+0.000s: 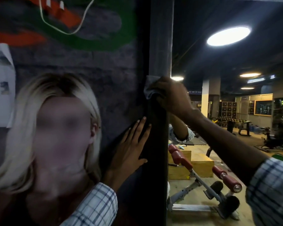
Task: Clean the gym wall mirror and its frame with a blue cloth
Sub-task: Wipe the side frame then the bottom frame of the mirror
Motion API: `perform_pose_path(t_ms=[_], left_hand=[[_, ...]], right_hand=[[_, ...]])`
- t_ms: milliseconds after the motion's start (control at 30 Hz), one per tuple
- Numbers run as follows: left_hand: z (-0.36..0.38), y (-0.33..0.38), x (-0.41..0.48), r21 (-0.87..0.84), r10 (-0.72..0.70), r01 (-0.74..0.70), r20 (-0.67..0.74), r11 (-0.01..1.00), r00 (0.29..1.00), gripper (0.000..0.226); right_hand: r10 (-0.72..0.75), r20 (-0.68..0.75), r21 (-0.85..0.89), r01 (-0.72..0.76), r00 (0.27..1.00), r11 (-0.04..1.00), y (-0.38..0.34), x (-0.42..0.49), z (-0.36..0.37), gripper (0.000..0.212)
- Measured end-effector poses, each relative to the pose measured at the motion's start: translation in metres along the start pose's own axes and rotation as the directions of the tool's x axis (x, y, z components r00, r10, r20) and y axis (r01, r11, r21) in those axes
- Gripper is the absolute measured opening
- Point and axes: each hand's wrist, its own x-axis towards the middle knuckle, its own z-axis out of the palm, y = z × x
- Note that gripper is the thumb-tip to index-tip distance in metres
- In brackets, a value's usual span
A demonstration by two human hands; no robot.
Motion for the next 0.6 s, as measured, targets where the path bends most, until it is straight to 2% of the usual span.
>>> perform_pose_path(t_ms=[100,133,267,300,400,433,533,600], left_hand=[[0.01,-0.004,-0.012,-0.018,0.011,-0.011,-0.003,1.0,1.0,0.142],[0.014,-0.004,-0.015,-0.022,0.011,-0.011,0.0,1.0,1.0,0.143],[0.025,0.0,-0.026,-0.043,0.012,-0.013,-0.021,0.999,1.0,0.14],[0.027,0.0,-0.028,-0.043,0.015,-0.017,-0.033,0.999,0.999,0.139],[0.033,0.002,-0.033,-0.053,0.009,-0.011,-0.044,0.999,0.999,0.142],[0.036,0.003,-0.034,-0.06,0.005,-0.008,-0.043,0.998,0.999,0.143],[0.046,0.007,-0.041,-0.09,0.003,-0.007,-0.048,0.996,0.999,0.144],[0.051,0.007,-0.044,-0.116,-0.001,-0.007,-0.072,0.993,0.997,0.142]], right_hand=[[0.17,-0.209,-0.009,-0.176,0.963,0.984,0.006,-0.014,0.011,0.033],[0.179,-0.217,-0.006,-0.185,0.96,0.983,0.004,-0.02,0.016,0.033],[-0.027,0.028,-0.028,0.027,0.999,0.999,-0.007,-0.043,0.018,0.035],[-0.019,0.037,-0.05,0.021,0.999,0.999,-0.006,-0.044,0.016,0.034],[0.115,-0.163,-0.099,-0.132,0.98,0.986,-0.005,-0.051,0.022,0.035],[0.118,-0.189,-0.088,-0.137,0.975,0.987,-0.01,-0.055,0.028,0.034],[-0.039,-0.029,-0.062,0.037,0.999,0.997,-0.022,-0.07,0.038,0.036],[-0.046,0.006,-0.084,0.047,0.999,0.995,-0.02,-0.07,0.035,0.036]])
